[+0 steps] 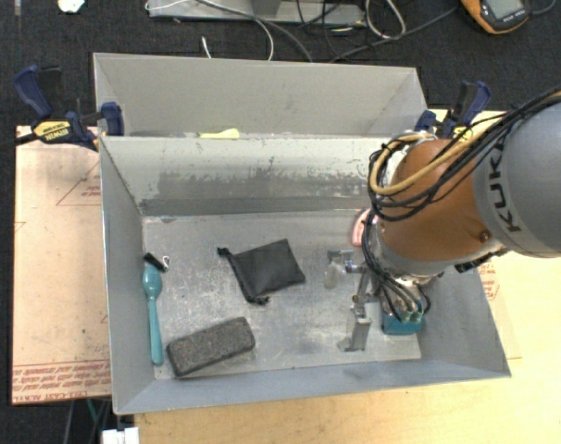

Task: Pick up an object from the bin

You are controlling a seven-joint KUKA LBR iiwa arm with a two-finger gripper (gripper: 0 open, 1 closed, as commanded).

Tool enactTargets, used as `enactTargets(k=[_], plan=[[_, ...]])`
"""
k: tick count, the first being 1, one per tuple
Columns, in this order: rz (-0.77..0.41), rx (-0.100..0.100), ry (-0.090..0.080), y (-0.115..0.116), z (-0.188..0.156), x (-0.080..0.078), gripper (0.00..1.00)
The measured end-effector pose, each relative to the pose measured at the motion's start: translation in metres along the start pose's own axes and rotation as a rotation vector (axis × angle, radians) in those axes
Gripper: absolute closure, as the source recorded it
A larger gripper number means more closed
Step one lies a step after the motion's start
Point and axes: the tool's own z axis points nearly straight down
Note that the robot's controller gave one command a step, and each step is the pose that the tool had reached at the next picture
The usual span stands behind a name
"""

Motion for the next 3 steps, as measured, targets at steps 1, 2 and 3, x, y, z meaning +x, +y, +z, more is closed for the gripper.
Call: enactTargets(k=[1, 2, 3], plan=[[0.0, 0.0, -0.008, 0.0, -0.004, -0.002, 0.0], [0.105, -0.003, -0.015, 0.046, 0.073, -0.088, 0.0], [0.124, -0.001, -0.016, 0.056, 0.059, -0.102, 0.0]])
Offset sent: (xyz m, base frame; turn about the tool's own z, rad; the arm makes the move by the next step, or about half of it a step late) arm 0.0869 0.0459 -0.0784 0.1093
